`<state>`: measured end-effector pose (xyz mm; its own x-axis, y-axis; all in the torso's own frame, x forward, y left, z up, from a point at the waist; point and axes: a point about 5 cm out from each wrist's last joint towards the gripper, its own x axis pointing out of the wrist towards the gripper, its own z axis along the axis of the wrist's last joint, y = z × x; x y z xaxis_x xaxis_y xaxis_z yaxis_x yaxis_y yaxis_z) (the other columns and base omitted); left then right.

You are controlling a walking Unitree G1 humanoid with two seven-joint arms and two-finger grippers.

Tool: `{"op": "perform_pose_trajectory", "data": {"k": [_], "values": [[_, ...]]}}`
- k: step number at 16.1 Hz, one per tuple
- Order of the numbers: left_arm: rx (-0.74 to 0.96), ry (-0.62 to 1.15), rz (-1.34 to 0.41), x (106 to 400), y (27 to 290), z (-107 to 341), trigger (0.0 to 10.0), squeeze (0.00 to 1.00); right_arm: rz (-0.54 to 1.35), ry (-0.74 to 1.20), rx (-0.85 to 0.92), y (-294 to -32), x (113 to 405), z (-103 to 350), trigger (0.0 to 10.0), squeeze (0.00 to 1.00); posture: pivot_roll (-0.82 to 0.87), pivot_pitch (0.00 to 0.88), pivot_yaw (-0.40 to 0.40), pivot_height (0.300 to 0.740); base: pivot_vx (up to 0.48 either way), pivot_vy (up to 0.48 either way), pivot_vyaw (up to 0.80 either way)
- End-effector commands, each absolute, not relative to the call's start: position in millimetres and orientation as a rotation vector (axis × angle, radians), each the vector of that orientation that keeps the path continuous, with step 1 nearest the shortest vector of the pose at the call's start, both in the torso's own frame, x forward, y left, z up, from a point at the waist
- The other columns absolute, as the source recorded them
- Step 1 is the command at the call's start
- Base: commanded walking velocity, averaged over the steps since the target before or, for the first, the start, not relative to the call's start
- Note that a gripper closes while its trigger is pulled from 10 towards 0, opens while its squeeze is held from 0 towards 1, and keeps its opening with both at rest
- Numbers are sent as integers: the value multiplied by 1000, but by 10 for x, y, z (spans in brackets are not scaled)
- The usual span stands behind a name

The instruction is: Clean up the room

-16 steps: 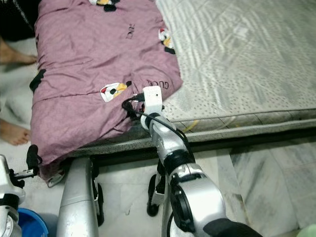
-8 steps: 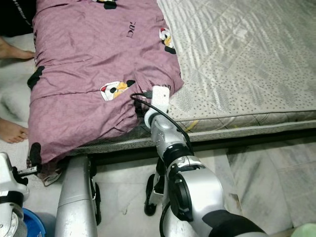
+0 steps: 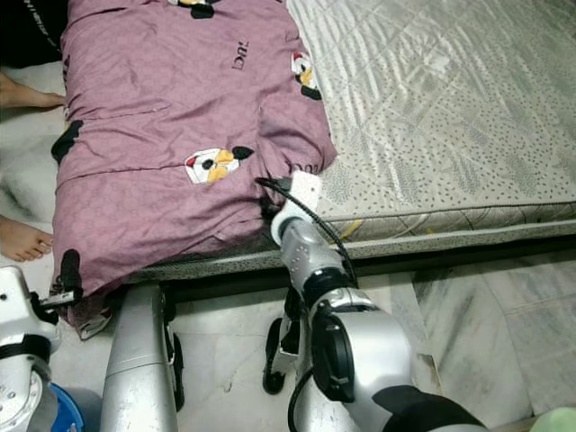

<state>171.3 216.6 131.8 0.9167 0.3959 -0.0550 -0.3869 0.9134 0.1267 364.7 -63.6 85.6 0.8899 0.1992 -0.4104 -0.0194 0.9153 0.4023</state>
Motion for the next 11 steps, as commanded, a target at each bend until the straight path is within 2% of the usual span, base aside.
{"op": "perform_pose_trajectory", "data": {"k": [1,6,11], "values": [[121,105,393,1706,2146,1275,10000,0,74,500,411,-753,3615,759,0,0,214,265,-155,556,0,0,0],[114,111,387,1714,2145,1241,10000,0,-20,543,432,-1094,3556,613,0,0,195,253,-154,556,0,0,0],[110,114,300,1918,2111,1191,10000,0,-142,525,459,-1585,3428,550,0,0,127,212,-71,556,0,0,0]]}}
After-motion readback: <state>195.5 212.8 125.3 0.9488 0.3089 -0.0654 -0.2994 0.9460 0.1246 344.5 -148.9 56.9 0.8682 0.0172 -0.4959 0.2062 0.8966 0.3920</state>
